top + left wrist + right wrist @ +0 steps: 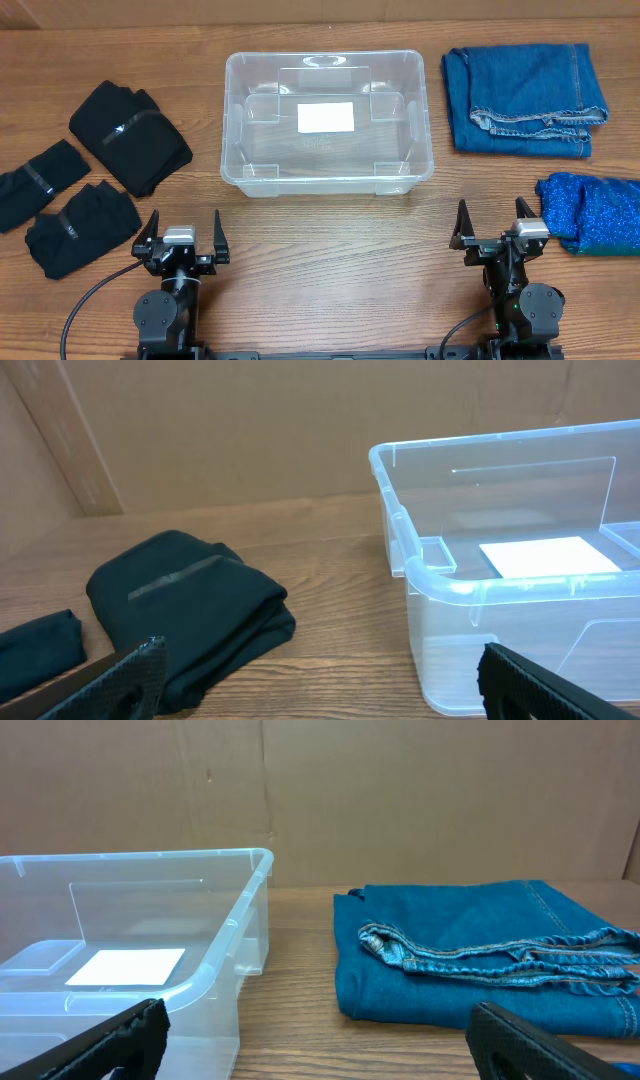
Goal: Pack container
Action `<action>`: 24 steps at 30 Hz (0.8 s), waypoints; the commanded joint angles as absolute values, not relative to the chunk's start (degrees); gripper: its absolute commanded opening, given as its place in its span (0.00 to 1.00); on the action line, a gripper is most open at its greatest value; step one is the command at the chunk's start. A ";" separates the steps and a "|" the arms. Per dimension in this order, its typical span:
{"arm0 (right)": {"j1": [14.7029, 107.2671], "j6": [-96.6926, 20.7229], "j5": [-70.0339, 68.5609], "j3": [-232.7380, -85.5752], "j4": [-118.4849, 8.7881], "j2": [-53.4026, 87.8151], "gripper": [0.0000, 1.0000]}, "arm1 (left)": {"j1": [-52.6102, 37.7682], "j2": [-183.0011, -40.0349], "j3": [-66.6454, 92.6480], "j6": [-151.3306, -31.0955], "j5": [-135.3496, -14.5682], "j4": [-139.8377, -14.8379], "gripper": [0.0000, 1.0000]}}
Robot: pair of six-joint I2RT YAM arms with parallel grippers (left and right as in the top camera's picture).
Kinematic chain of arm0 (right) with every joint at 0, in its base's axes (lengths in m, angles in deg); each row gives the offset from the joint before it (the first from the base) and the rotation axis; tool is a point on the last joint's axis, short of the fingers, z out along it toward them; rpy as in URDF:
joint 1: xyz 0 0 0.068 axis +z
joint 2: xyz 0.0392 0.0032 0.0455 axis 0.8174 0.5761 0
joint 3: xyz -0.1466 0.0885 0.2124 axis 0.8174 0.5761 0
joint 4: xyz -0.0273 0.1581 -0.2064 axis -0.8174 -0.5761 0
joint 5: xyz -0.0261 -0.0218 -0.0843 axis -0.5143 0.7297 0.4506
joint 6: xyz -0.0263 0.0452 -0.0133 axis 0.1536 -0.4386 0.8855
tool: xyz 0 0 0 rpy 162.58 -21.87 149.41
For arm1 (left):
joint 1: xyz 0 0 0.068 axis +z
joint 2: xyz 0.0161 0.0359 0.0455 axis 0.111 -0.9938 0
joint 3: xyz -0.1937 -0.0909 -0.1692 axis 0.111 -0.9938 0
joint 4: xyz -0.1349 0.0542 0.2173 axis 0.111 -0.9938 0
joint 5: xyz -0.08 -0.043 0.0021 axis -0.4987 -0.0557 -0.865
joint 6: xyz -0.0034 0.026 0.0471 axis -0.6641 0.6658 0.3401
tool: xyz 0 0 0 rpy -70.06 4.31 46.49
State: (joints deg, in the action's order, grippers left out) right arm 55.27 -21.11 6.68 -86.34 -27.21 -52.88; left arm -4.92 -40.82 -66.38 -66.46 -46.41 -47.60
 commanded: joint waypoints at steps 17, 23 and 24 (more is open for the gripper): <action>55.07 -21.55 7.23 -85.75 -26.88 -53.40 1.00 | -5.27 -40.14 -66.60 -65.48 -45.87 -47.40 1.00; 55.07 -21.59 6.12 -85.75 -26.86 -53.40 1.00 | -5.27 -40.14 -66.60 -65.45 -45.87 -47.40 1.00; 55.07 -21.59 5.44 -85.75 -26.75 -53.40 1.00 | -5.27 -40.12 -66.60 -65.48 -45.87 -47.40 1.00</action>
State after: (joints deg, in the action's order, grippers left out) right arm 55.27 -21.11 6.66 -86.34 -27.19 -52.88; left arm -4.90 -40.82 -66.38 -66.44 -46.41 -47.60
